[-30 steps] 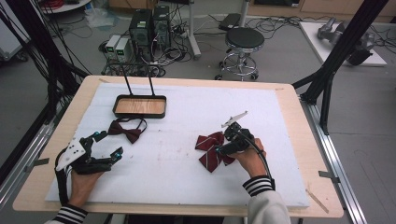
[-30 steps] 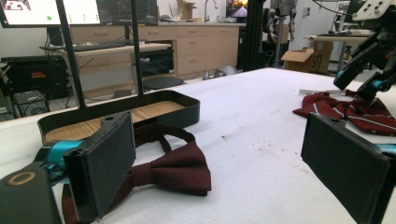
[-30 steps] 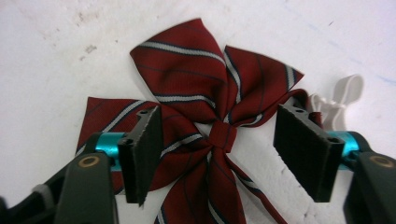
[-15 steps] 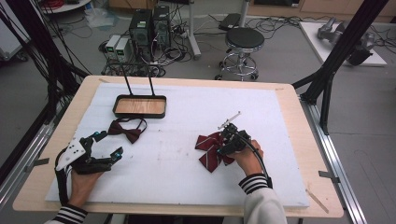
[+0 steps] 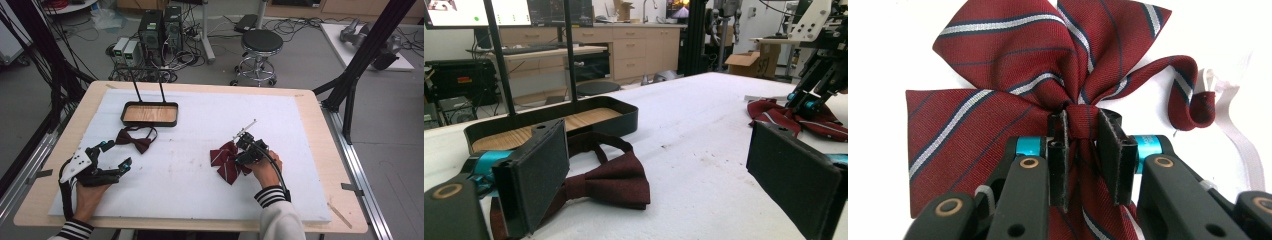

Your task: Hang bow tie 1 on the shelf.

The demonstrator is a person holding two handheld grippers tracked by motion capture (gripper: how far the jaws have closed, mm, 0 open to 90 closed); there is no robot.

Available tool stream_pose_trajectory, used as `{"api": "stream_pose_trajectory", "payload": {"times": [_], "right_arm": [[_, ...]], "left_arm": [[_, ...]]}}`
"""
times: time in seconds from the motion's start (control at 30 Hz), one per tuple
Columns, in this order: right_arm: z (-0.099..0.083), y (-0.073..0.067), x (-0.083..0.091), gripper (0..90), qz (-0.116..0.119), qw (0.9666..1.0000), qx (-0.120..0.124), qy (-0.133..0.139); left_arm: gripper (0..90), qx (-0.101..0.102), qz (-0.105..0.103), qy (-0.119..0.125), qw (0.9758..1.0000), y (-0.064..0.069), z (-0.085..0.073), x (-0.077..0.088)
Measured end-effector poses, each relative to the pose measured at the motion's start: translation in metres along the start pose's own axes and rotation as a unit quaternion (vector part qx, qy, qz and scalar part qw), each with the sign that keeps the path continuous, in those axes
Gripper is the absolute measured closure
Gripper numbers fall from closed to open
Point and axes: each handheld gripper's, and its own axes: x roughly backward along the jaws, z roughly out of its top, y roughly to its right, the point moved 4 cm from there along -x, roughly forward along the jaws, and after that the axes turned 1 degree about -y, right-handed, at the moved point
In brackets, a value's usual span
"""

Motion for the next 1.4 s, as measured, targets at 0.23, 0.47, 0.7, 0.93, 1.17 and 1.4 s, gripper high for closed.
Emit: {"api": "stream_pose_trajectory", "payload": {"times": [0.23, 0.47, 0.7, 0.93, 1.17, 1.4], "right_arm": [[0.003, -0.002, 0.005, 75.8, -0.009, 0.9996, 0.02, 0.02], [0.008, -0.006, 0.011, 75.8, -0.006, 0.9974, 0.044, 0.057], [0.016, -0.014, 0.019, 75.8, 0.007, 0.9909, 0.081, 0.108], [0.025, -0.022, 0.024, 75.8, 0.005, 0.9826, 0.113, 0.147], [0.035, -0.031, 0.027, 75.8, 0.007, 0.9709, 0.149, 0.187], [0.039, -0.036, 0.036, 75.7, 0.023, 0.9593, 0.164, 0.229]], "left_arm": [[10.4, 0.0, 0.0, 0.0, 1.0, 0.0, 0.0, 0.0], [10.4, 0.0, 0.003, -0.001, 1.0, 0.0, 0.0, 0.0], [10.4, 0.006, 0.004, -0.001, 1.0, -0.001, 0.0, 0.0], [10.4, 0.007, 0.004, -0.007, 0.9999, -0.003, 0.002, -0.001], [10.4, 0.017, -0.014, -0.003, 0.9998, -0.006, 0.021, -0.002], [10.4, 0.008, -0.051, -0.011, 0.9986, -0.002, 0.043, -0.012]]}}
